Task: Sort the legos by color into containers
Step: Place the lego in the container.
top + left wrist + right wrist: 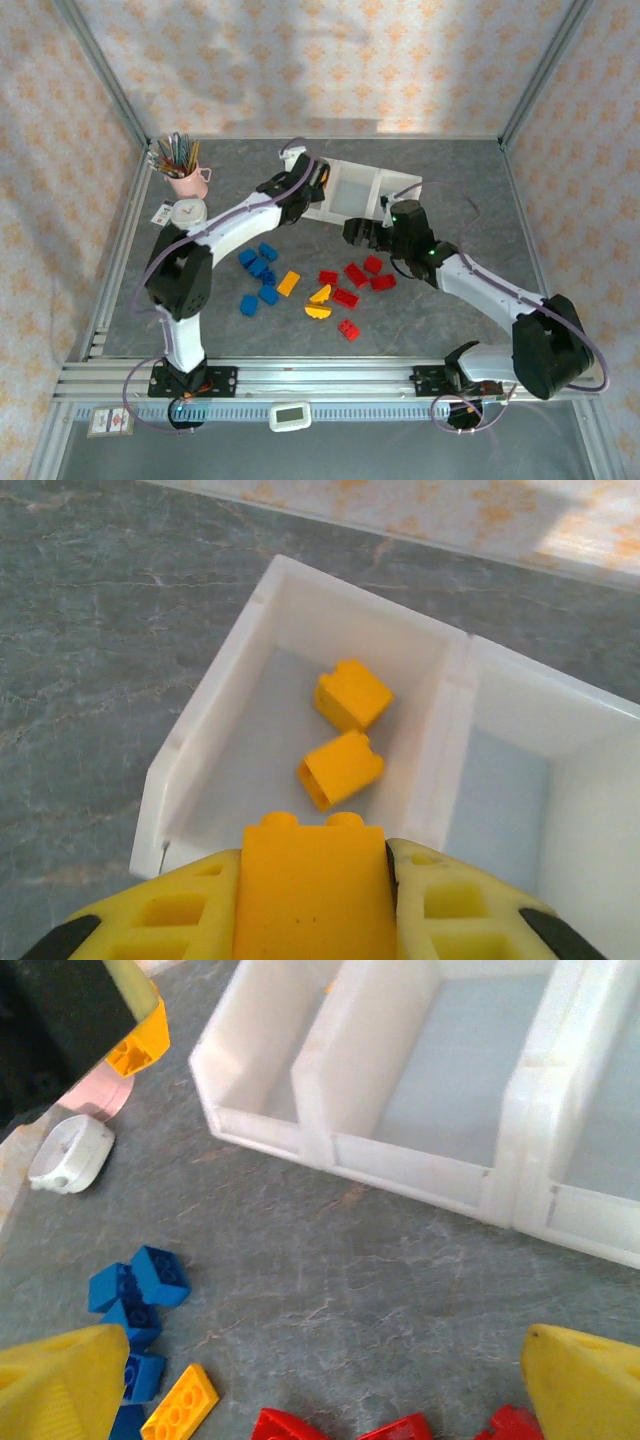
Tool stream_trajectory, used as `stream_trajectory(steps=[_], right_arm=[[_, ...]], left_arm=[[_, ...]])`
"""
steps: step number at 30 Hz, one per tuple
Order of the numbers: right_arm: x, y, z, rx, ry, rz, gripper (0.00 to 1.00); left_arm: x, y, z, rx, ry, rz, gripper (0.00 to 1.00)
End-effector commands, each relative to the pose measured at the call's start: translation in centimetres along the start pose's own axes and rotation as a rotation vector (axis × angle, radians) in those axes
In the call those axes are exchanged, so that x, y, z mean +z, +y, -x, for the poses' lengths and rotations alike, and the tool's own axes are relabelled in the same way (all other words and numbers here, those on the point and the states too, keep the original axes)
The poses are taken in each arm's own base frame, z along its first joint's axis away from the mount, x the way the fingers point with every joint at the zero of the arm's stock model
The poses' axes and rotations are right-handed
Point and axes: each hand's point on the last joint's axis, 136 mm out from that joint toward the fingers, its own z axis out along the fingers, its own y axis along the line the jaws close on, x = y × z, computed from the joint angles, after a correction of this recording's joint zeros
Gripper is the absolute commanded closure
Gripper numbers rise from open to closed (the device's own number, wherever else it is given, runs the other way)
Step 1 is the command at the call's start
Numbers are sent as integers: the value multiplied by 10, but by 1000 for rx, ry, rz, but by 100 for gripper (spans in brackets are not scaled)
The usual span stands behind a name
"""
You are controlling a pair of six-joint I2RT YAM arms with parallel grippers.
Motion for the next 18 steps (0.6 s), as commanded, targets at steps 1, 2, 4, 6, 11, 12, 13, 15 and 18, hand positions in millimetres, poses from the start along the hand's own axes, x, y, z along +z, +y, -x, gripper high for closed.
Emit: stream_trajectory(steps=[1, 2, 4, 6, 11, 12, 13, 15, 18], right_arm=[[1, 1, 13, 18, -22, -7, 0], [2, 0, 13, 16, -24, -8, 0], [3, 0, 15, 10, -30, -10, 0], [4, 1, 17, 3, -36, -9, 0], [5, 3, 20, -13, -35, -6, 0], [5, 4, 21, -14, -36, -3, 0], [5, 4, 21, -18, -35, 0, 0], [4, 6, 23, -22, -38, 3, 0], [0, 5, 29, -26, -58, -17, 0]], left_arm=[[33, 7, -1, 47, 15, 107, 70], [42, 10, 2, 48, 14, 131, 70], [60, 12, 8, 35, 8, 153, 70], [74, 16, 12, 18, 3, 170, 69], [95, 11, 16, 23, 1, 159, 64], [95, 8, 17, 22, -2, 154, 60], [96, 8, 18, 22, -2, 152, 57], [96, 4, 20, 26, -2, 139, 53], [91, 1, 25, 34, -2, 123, 48]])
